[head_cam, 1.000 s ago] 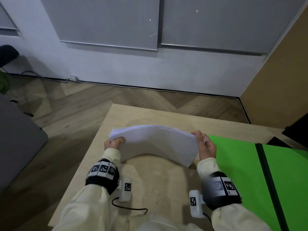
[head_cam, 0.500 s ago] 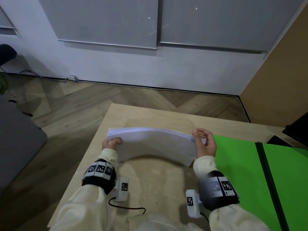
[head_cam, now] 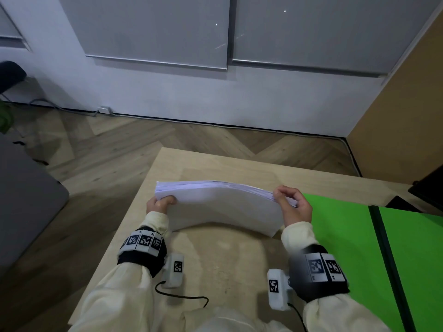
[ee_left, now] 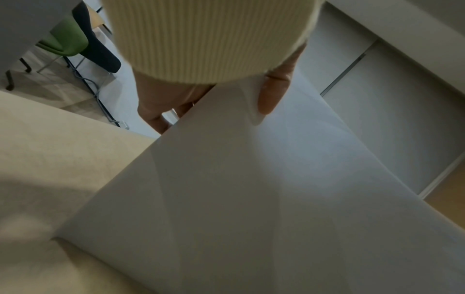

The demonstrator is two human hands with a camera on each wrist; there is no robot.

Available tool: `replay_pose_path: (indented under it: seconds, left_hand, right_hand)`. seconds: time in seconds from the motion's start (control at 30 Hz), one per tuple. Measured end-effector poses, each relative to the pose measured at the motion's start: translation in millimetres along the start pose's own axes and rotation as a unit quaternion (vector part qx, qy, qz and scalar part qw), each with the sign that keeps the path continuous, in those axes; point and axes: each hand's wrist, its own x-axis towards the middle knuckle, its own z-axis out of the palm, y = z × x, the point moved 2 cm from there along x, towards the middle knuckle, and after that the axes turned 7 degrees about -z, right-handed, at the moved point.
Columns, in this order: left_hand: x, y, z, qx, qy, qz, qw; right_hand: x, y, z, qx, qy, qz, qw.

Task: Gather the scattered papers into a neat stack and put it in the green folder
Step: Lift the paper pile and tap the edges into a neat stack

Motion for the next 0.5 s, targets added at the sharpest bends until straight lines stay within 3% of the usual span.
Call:
replay_pose_path:
  seconds: [0.17,0.3,0.5]
  left_hand:
    - [3,-2,0,-0.006,-0.001,-0.004,1.0]
    - [6,-3,0,-0.013,-0.007,0.0,1.0]
    - [8,-5,1,0.002,-0.015,-0.001,1.0]
  right_hand:
    - [2,6,-1,-0.019,0.003,0.027,0.999]
    - [8,2,0,0.005,0.025,0.008,1.0]
    - [0,10,-4,0.028,-0.017,0.052,0.998]
